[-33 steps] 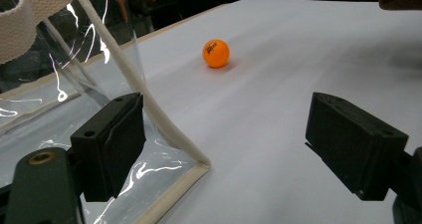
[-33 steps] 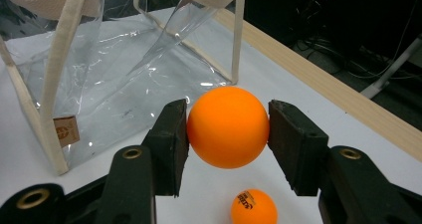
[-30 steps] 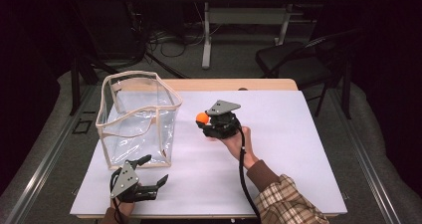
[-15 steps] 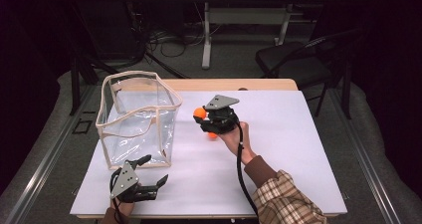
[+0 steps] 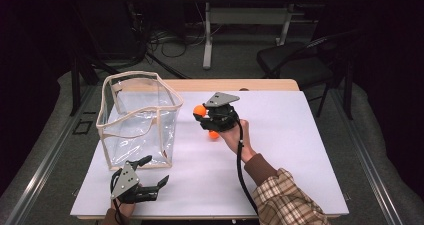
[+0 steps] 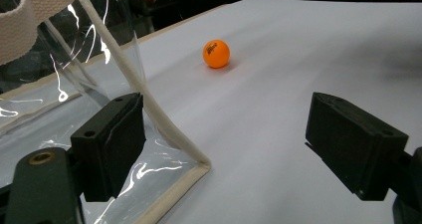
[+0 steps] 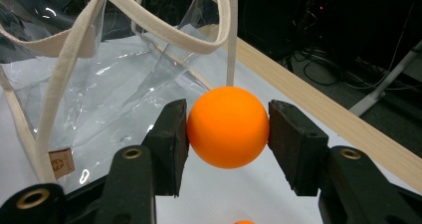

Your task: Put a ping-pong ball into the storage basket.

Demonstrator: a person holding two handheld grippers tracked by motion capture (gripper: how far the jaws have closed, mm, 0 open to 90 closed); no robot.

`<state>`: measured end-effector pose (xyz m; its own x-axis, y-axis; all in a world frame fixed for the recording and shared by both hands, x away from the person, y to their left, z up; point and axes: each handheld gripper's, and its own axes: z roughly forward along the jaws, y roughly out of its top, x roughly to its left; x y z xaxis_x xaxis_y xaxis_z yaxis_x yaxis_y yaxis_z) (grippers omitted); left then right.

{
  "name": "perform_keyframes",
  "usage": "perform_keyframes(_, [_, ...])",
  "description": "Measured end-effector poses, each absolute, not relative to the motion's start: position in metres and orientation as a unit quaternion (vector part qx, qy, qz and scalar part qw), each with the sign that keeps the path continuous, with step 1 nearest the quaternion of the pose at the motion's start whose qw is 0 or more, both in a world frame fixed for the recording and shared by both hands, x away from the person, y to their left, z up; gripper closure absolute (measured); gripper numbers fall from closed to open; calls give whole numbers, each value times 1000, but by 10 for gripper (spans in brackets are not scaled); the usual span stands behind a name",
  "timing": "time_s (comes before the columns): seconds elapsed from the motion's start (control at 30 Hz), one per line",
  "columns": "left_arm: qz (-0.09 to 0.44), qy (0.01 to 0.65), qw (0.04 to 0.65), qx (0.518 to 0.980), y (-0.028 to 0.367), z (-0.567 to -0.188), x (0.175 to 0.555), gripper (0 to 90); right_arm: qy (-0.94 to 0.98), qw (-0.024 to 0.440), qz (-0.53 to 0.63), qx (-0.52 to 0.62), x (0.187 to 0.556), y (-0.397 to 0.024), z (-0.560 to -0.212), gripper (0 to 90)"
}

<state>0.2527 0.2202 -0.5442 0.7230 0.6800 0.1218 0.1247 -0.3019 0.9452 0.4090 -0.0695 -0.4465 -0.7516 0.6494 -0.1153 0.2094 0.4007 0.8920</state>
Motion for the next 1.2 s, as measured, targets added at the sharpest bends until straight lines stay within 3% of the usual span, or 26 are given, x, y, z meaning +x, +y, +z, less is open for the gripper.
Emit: perform_keyframes(1.2, [261,264,530,762,221,-544,253,158,798,234,487,267,421,-62,-427,505])
